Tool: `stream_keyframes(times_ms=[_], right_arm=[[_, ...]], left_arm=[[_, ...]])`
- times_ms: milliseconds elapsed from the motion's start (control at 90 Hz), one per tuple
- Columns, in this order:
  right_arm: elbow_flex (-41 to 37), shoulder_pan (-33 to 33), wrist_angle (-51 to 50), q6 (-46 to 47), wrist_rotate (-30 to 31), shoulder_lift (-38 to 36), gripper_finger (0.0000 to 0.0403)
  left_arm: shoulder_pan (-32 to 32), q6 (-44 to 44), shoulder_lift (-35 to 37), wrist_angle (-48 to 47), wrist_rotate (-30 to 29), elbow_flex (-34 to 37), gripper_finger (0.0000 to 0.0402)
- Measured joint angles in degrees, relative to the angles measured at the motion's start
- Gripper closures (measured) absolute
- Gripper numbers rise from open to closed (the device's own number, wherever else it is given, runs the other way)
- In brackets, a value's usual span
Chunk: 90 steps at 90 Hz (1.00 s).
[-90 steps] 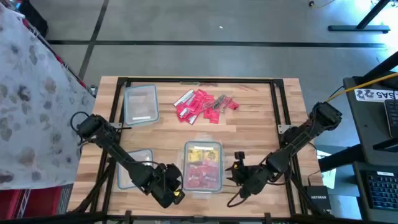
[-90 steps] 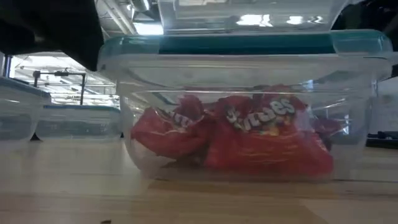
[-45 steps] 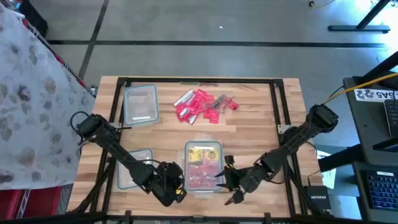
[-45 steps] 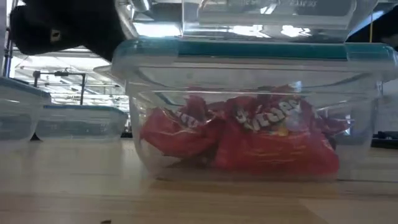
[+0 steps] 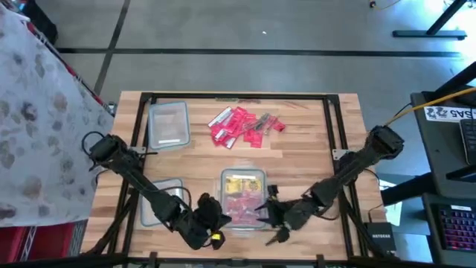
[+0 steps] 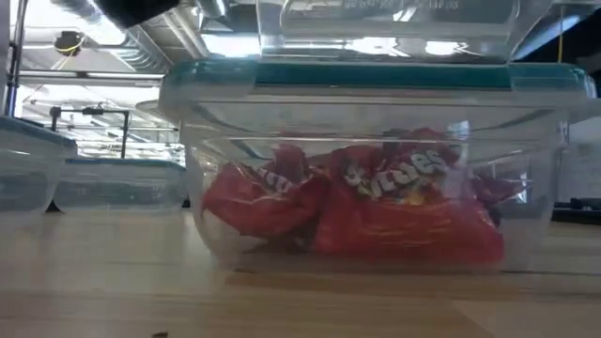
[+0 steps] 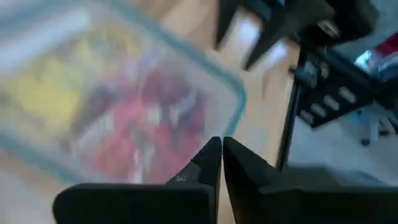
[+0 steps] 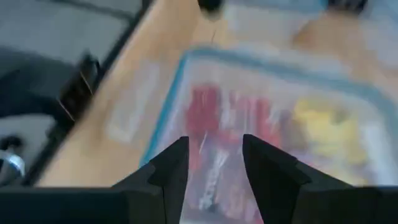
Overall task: Sort candy
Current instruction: Close the right transparent bin
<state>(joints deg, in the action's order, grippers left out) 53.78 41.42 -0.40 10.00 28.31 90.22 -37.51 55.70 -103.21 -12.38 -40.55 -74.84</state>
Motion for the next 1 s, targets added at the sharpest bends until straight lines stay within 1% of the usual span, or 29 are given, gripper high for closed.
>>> stream_keyframes(times_ms=[78, 111, 200, 256, 311, 378, 444, 544, 622, 733, 900, 944, 1000], right_arm=[[0.0, 3.5, -4.5, -0.4, 6.2, -2.9, 0.0265], [-0.1, 5.1, -7.3, 0.1, 9.8, -4.4, 0.0265], [0.0, 9.1, -16.6, 4.4, 18.2, -8.2, 0.0265], [0.0, 10.8, -23.5, 9.4, 20.2, -9.7, 0.0265], [-0.2, 11.4, -30.3, 14.7, 20.8, -10.9, 0.0265], [-1.0, 11.5, -33.6, 19.3, 21.2, -11.7, 0.0265], [-2.2, 11.1, -34.0, 20.3, 19.5, -12.1, 0.0265], [-3.6, 9.1, -31.9, 19.6, 13.6, -12.3, 0.0267], [-6.2, 7.2, -29.9, 19.5, 12.0, -12.3, 0.0278], [-10.2, 4.1, -23.1, 19.5, 9.9, -12.3, 0.0312], [-15.3, -0.5, -9.3, 17.5, 1.9, -12.0, 0.0388], [-16.2, -1.6, -7.3, 16.9, -0.1, -11.5, 0.0396], [-17.0, -2.8, -5.8, 16.8, -1.9, -10.8, 0.0393]], left_arm=[[2.8, -4.7, -0.7, 3.9, 0.0, 0.3, 0.0402], [4.2, -6.8, -1.2, 5.7, 0.6, 0.3, 0.0402], [7.2, -12.6, -2.8, 10.0, 2.9, 0.3, 0.0402], [8.8, -15.1, -3.8, 11.5, 4.8, 0.3, 0.0402], [10.4, -16.2, -4.8, 11.4, 6.7, 0.3, 0.0402], [11.9, -15.9, -6.0, 11.2, 8.0, 0.4, 0.0402], [13.0, -15.1, -6.2, 11.1, 8.3, 0.4, 0.0402], [14.1, -15.8, -6.1, 11.6, 8.2, 0.4, 0.0402], [14.5, -17.0, -6.1, 11.4, 8.4, 0.4, 0.0402], [15.2, -15.7, -6.7, 10.6, 8.8, 0.3, 0.0402], [15.3, -15.0, -9.4, 9.3, 11.3, 0.4, 0.0402], [15.3, -14.1, -10.4, 9.5, 12.4, 0.4, 0.0402], [15.2, -12.4, -11.3, 9.2, 12.6, 0.2, 0.0402]])
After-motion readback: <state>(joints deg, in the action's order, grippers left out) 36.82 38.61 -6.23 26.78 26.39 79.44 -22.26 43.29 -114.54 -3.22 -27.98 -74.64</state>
